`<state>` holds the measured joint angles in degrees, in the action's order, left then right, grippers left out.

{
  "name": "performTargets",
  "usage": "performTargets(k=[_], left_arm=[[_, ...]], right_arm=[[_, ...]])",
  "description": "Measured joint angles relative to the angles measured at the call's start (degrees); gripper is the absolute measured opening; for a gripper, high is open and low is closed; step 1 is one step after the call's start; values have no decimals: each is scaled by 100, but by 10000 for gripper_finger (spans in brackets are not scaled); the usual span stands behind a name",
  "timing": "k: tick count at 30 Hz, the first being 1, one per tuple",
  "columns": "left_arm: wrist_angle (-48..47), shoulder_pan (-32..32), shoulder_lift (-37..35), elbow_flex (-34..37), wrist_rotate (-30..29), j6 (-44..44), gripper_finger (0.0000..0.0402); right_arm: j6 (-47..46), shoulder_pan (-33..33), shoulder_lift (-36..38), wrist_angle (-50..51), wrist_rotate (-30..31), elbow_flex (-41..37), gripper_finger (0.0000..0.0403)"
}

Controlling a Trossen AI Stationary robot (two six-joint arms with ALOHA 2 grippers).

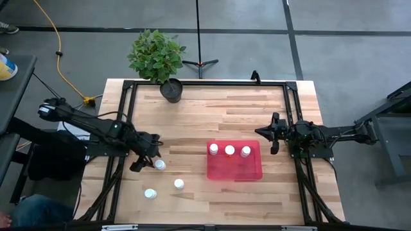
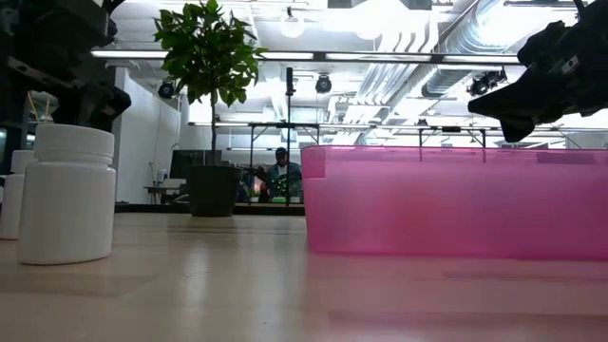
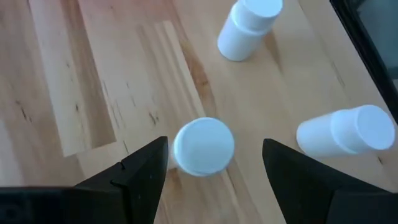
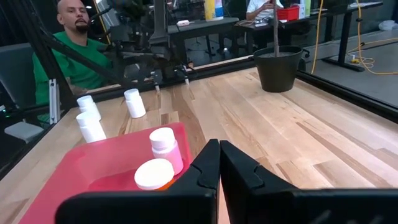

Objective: Pick and place pill bottles into a basket
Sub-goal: Put the white pill bottle into the pink bin

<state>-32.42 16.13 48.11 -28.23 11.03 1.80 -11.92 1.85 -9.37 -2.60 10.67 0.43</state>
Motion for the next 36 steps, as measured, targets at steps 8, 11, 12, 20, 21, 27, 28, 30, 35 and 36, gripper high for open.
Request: performTargets(k=[8, 11, 12, 20, 21, 27, 28, 30, 35, 36], left_arm=[[306, 242, 388, -2, -268, -27, 294], [303, 226, 532, -2, -468, -4, 294], [303, 227, 582, -2, -479, -9, 294], [438, 229, 1002, -2, -366, -5, 294], [448, 229, 1038, -2, -369, -6, 294], [668, 229, 1283, -2, -391, -5, 294], [690, 229, 1328, -2, -391, -6, 294], [707, 229, 1403, -2, -380, -4, 294], [716, 229, 1520, -2, -365, -4, 294], [731, 229, 1538, -2, -361, -4, 294]], right_arm=[[0, 0, 0, -3, 4, 2, 1], [-1, 0, 0, -4, -2, 2, 2], [0, 0, 0, -4, -2, 2, 3], [0, 0, 0, -2, -6, 2, 2], [0, -1, 0, -2, -6, 2, 3], [0, 1, 0, -3, -8, 1, 1], [0, -1, 0, -4, -8, 2, 1], [0, -1, 0, -4, -8, 2, 2], [0, 2, 0, -4, -8, 2, 2], [0, 0, 0, -4, -8, 2, 1]])
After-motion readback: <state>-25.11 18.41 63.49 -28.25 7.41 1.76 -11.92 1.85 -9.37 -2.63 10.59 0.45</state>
